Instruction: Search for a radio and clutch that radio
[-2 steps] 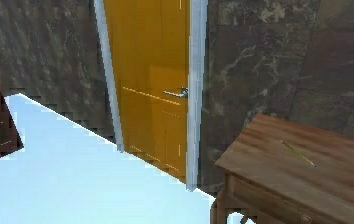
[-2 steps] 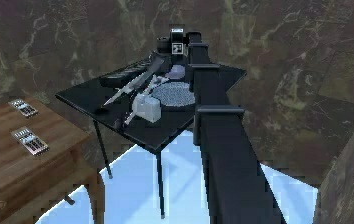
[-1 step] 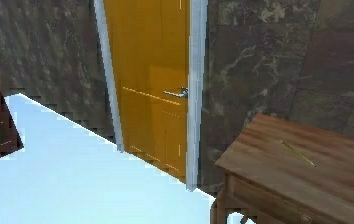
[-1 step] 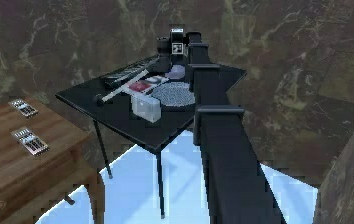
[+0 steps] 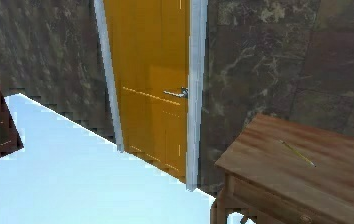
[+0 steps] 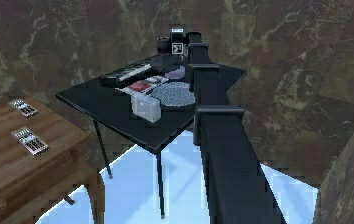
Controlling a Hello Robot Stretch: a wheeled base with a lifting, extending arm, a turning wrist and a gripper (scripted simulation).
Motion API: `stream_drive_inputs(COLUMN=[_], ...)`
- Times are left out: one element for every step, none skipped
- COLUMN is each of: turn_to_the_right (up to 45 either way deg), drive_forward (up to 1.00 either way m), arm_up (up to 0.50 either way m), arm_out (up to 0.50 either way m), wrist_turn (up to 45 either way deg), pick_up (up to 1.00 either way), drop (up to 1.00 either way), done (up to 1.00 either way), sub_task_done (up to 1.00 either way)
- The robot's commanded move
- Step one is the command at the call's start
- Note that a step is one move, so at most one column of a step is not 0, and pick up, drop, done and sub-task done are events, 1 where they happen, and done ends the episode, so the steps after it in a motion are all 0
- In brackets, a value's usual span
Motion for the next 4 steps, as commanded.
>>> stream_drive_inputs(turn_to_the_right=[0.0,0.0,0.0,0.0], drive_forward=[0.0,0.0,0.0,0.0], arm_up=[0.0,-0.22,0.0,0.1], arm_out=[0.0,0.0,0.0,0.0], wrist_turn=[21.0,0.0,0.0,0.0], pick_up=[0.0,0.0,1.0,0.0], drop=[0.0,0.0,0.0,0.0], done=[0.0,0.0,0.0,0.0], sub_task_done=[0.0,0.0,0.0,0.0])
